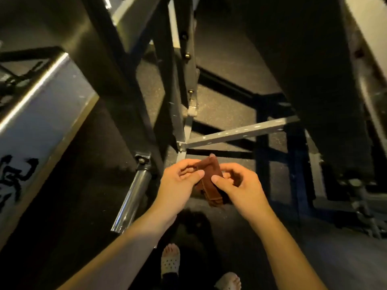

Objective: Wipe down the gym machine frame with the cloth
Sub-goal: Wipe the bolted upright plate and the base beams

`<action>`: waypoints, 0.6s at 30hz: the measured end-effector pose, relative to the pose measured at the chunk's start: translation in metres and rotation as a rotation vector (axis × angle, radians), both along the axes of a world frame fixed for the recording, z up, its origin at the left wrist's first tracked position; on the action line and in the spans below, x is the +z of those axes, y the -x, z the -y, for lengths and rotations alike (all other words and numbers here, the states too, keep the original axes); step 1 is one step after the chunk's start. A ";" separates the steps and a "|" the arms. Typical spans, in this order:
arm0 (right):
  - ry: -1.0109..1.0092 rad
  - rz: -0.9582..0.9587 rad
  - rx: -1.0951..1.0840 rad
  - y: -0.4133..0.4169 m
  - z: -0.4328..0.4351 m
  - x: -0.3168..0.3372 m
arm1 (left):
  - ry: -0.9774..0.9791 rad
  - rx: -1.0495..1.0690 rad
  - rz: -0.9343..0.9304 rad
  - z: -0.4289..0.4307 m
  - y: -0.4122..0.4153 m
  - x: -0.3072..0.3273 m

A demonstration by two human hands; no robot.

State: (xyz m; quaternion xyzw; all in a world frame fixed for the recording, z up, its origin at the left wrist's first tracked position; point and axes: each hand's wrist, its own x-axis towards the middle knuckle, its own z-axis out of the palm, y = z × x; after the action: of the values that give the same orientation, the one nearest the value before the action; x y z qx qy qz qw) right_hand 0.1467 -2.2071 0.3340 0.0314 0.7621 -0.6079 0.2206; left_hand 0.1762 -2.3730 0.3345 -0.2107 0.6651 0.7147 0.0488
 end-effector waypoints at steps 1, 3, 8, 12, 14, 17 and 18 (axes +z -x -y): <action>-0.048 -0.012 0.080 0.007 0.011 0.001 | 0.009 0.054 0.005 0.012 -0.002 -0.002; -0.130 -0.109 0.143 0.020 0.042 0.001 | 0.111 0.218 0.022 0.041 -0.007 -0.011; -0.153 -0.496 0.113 0.039 0.133 -0.004 | 0.803 0.337 0.189 0.121 -0.031 -0.046; -0.212 -0.772 0.052 0.044 0.195 -0.009 | 0.924 0.126 0.359 0.154 -0.029 -0.069; -0.320 -0.867 0.029 0.039 0.217 -0.023 | 0.829 0.102 0.387 0.160 -0.026 -0.077; -0.618 -0.931 0.172 0.029 0.233 -0.050 | 0.729 0.090 0.382 0.162 -0.030 -0.085; -0.700 -0.874 0.270 0.025 0.234 -0.056 | 0.723 0.074 0.377 0.162 -0.033 -0.088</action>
State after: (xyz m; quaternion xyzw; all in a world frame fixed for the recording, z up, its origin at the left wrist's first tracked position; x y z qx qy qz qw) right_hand 0.1217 -2.4414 0.2776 -0.2493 0.9355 -0.2423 -0.0627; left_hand 0.2094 -2.5350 0.2464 -0.3654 0.8449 0.3849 0.0668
